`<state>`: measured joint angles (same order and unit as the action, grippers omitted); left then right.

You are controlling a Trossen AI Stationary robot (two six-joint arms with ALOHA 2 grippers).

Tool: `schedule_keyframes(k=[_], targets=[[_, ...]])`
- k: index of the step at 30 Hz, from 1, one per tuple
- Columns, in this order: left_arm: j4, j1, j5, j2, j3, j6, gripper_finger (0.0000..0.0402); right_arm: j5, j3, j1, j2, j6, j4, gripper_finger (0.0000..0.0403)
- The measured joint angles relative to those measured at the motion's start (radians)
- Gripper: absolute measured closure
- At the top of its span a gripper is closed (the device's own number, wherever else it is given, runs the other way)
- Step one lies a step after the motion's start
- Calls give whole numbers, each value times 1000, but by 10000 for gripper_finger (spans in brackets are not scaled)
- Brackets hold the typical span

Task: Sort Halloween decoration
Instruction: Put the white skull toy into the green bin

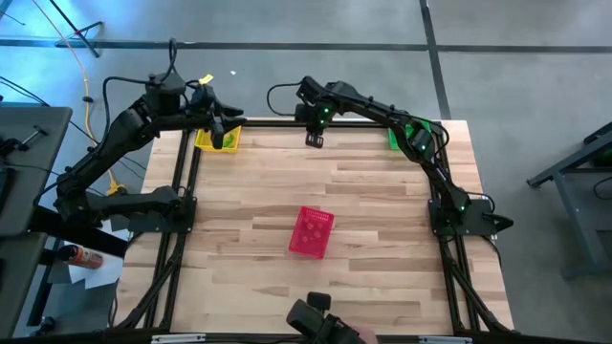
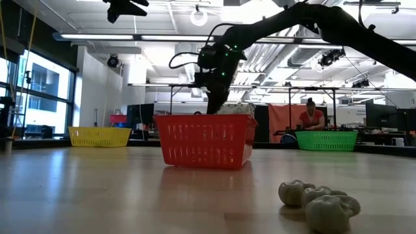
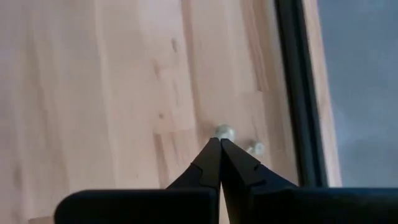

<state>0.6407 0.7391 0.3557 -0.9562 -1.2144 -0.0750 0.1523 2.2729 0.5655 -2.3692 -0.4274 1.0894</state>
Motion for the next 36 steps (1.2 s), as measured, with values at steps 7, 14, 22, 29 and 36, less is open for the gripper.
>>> schedule_keyframes(k=[7, 14, 22, 29, 36], targets=[[17, 0, 0, 0, 0, 0, 254, 57, 5, 2, 5, -2, 26, 403], [17, 0, 0, 0, 0, 0, 254, 57, 4, 4, 6, 67, 28, 402], [14, 0, 0, 0, 0, 0, 254, 60, 4, 51, -31, 145, 59, 362], [14, -1, -1, 0, 0, -2, 254, 16, 3, 63, -96, -102, 125, 240], [14, -1, -1, 0, 0, -3, 254, -46, 2, 56, -128, -254, 90, 204]])
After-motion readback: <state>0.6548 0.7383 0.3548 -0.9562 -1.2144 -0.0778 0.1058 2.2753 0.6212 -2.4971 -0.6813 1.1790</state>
